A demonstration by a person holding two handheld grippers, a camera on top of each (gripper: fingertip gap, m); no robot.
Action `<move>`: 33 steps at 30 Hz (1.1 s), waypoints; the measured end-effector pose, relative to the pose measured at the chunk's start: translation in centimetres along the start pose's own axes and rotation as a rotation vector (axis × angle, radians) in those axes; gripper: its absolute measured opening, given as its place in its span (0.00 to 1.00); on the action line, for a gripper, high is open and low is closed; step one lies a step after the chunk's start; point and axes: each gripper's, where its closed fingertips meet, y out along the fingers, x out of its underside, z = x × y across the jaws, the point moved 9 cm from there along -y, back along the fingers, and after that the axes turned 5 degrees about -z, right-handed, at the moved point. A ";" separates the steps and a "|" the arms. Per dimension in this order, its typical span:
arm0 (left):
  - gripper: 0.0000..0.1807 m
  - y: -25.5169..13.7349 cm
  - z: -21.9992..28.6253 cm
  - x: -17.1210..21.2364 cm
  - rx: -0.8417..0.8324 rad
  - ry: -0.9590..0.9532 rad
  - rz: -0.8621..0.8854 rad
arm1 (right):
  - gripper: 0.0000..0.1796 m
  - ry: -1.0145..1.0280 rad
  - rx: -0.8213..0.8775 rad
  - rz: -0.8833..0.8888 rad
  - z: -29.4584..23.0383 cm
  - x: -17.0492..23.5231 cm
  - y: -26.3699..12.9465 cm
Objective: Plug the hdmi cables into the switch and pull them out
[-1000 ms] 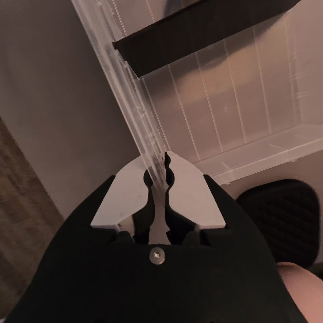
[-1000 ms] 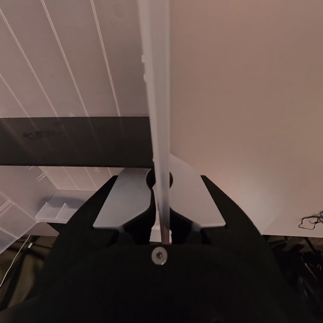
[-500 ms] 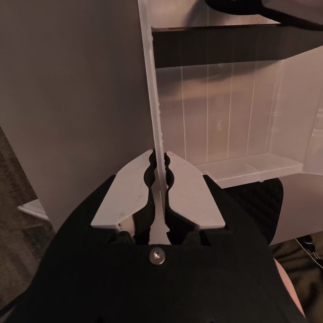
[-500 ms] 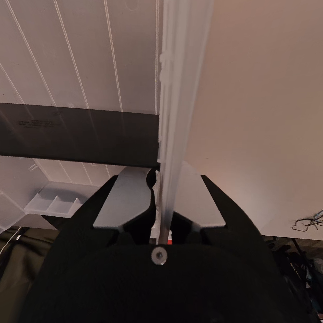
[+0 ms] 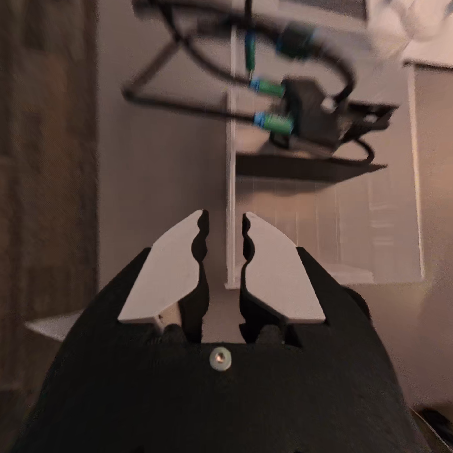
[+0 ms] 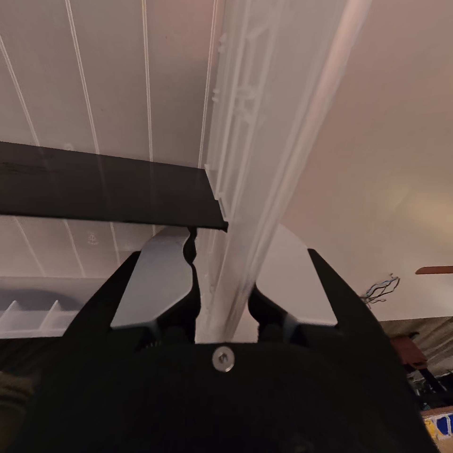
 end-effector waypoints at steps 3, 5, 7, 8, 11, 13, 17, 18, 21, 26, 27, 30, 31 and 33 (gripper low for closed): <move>0.19 -3.3 1.7 -1.9 -0.092 0.172 0.334 | 0.24 -0.007 -0.011 0.143 0.1 0.0 -2.0; 0.21 -4.6 3.3 -2.2 -0.115 0.264 0.529 | 0.24 -0.005 -0.016 0.237 0.0 0.0 -3.9; 0.21 -5.0 4.5 -2.3 -0.123 0.330 0.655 | 0.24 -0.018 0.029 0.342 -0.1 0.2 -6.2; 0.24 -5.0 4.9 -2.3 -0.115 0.350 0.691 | 0.24 -0.029 0.060 0.412 -0.3 0.3 -7.7; 0.30 -4.1 5.8 -2.4 -0.026 0.396 0.641 | 0.24 -0.080 0.111 0.755 -2.1 0.8 -12.9; 0.33 -3.2 6.1 -2.2 -0.021 0.448 0.575 | 0.24 -0.132 0.144 1.027 -4.3 1.8 -16.5; 0.35 -0.8 7.2 -1.7 -0.021 0.574 0.435 | 0.41 -0.237 0.122 1.518 -9.6 4.5 -21.5; 0.35 0.0 7.4 -1.7 -0.021 0.595 0.392 | 0.41 -0.266 0.114 1.638 -11.0 5.2 -22.3; 0.38 2.6 7.6 -1.5 -0.095 0.671 0.243 | 0.38 -0.327 0.063 1.855 -14.9 6.7 -24.7; 0.41 6.4 8.0 -2.0 -0.133 0.698 0.166 | 0.38 -0.467 -0.160 1.943 -19.7 7.1 -26.8; 0.41 7.0 8.0 -2.1 -0.148 0.708 0.161 | 0.39 -0.499 -0.199 1.918 -20.4 6.8 -26.7; 0.41 8.4 8.0 -2.6 -0.270 0.756 0.173 | 0.38 -0.544 -0.328 1.850 -21.8 5.9 -25.4; 0.38 8.8 8.2 -2.8 -0.303 0.776 0.183 | 0.38 -0.573 -0.380 1.820 -22.2 5.5 -25.1; 0.33 9.5 8.7 -3.0 -0.371 0.833 0.206 | 0.38 -0.620 -0.433 1.707 -22.6 4.8 -24.4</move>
